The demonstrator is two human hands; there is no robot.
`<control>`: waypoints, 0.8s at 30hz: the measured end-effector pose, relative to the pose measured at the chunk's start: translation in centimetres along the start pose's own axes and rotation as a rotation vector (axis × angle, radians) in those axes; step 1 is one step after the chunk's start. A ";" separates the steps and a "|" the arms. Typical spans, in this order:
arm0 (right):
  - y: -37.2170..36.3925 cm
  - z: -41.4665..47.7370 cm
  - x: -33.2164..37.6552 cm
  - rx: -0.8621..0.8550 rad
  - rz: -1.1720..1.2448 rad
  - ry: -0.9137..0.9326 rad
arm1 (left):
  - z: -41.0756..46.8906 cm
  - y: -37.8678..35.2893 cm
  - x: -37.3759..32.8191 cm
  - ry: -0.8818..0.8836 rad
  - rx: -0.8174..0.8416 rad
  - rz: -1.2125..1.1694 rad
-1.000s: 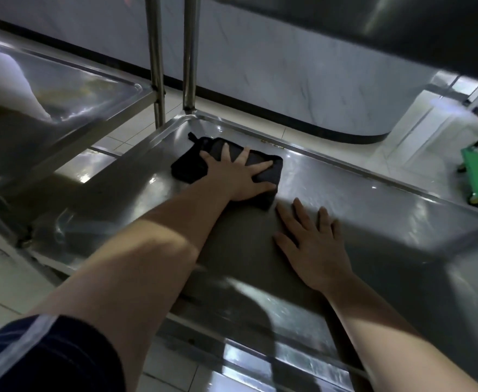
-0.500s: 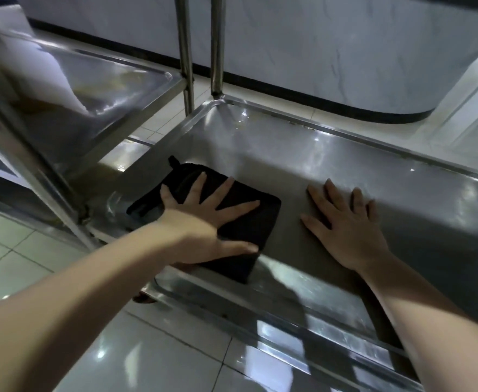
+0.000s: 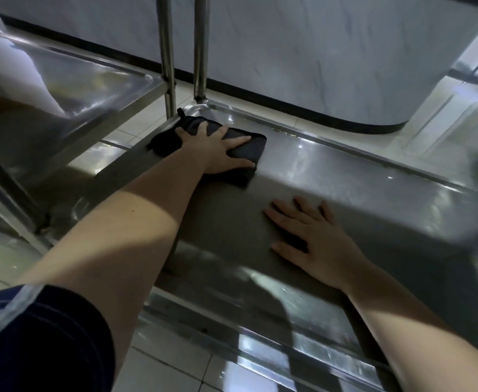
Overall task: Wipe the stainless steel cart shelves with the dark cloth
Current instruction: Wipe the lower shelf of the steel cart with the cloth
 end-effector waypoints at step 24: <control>0.2 -0.2 2.3 0.044 -0.061 0.142 | -20.9 -5.5 3.5 -0.022 0.215 -0.039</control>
Point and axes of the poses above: each hand's wrist, its own z-axis towards the middle knuckle, its own y-axis out of the back of the hand, x = y × z, the point moved 10 cm from there along z, towards the middle knuckle, and after that the axes turned 2 degrees about x, right-handed, at the moved point
